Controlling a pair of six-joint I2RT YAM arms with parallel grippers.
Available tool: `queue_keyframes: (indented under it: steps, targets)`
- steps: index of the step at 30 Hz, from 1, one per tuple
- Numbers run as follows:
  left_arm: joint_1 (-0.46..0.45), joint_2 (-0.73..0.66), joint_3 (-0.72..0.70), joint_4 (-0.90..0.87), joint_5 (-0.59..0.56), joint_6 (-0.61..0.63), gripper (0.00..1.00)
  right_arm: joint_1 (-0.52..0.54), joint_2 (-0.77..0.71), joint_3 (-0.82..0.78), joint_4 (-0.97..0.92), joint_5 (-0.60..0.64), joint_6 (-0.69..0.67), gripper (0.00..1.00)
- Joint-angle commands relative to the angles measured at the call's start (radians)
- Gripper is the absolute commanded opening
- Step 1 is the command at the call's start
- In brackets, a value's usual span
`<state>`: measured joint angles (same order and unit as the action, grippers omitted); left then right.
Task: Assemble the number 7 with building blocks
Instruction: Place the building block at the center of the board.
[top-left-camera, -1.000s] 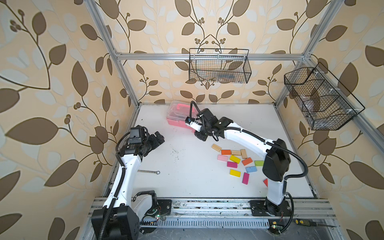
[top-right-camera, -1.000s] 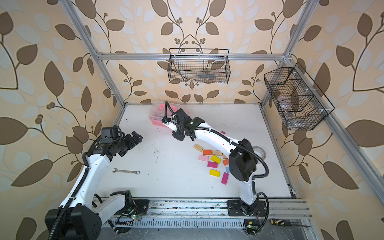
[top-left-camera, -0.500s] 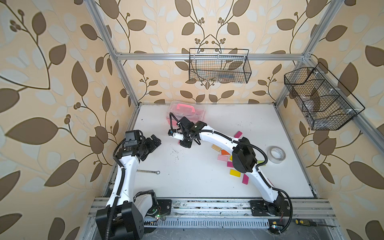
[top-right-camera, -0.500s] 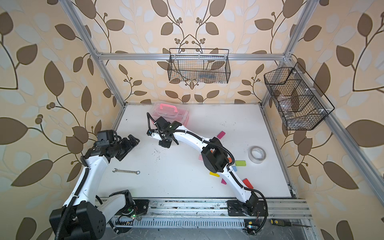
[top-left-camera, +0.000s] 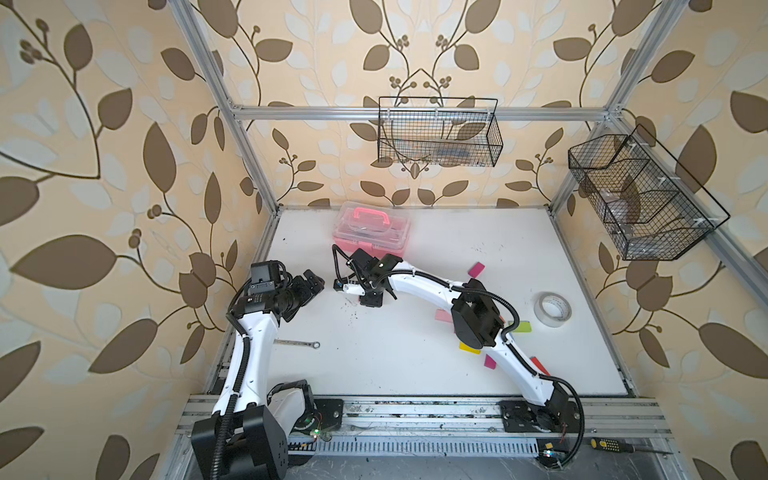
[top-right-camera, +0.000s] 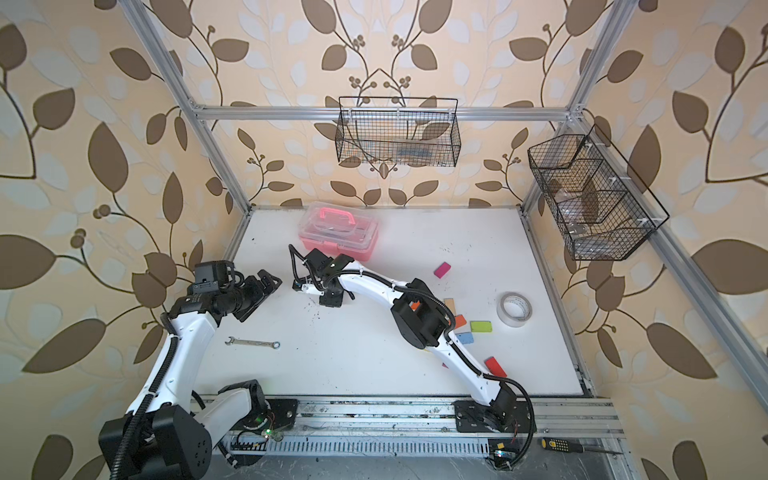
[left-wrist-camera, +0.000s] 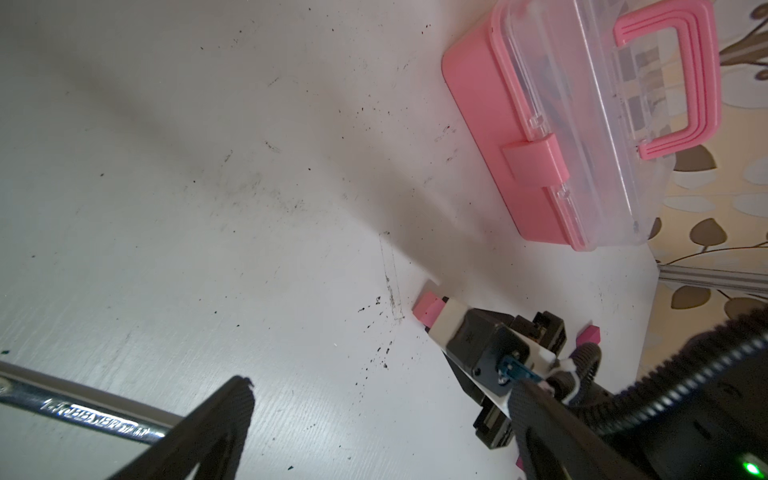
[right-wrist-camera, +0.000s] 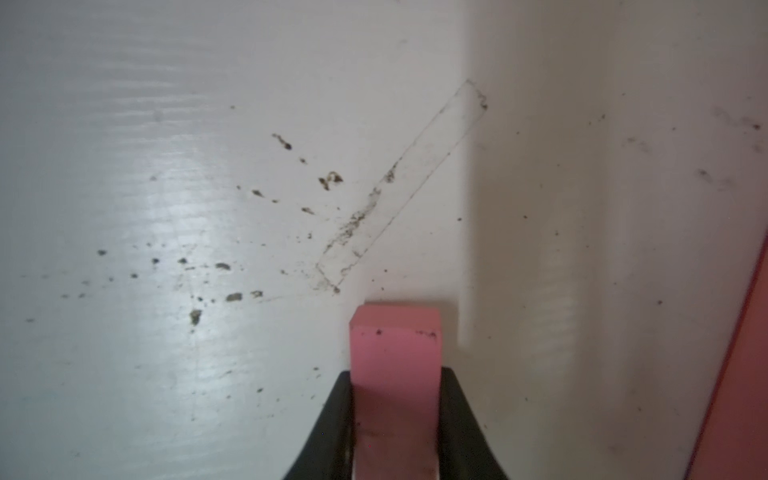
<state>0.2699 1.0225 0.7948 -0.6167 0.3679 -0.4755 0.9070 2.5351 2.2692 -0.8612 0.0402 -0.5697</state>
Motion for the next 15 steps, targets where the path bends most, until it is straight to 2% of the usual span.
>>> queue_keyframes:
  steps: [1, 3, 8, 15]
  targets:
    - [0.005, -0.001, -0.008, 0.013, 0.035, 0.018, 0.99, -0.006, 0.057, 0.035, -0.032, 0.067, -0.035, 0.26]
    - [0.006, 0.004, -0.008, 0.014, 0.039, 0.018, 0.99, -0.008, 0.058, 0.021, -0.033, 0.064, -0.034, 0.29]
    - [0.005, 0.005, -0.007, 0.017, 0.039, 0.019, 0.99, -0.011, 0.056, 0.000, -0.028, 0.070, -0.033, 0.47]
    - [0.005, 0.008, -0.008, 0.016, 0.041, 0.018, 0.99, -0.025, 0.041, -0.009, -0.016, 0.072, -0.015, 0.56]
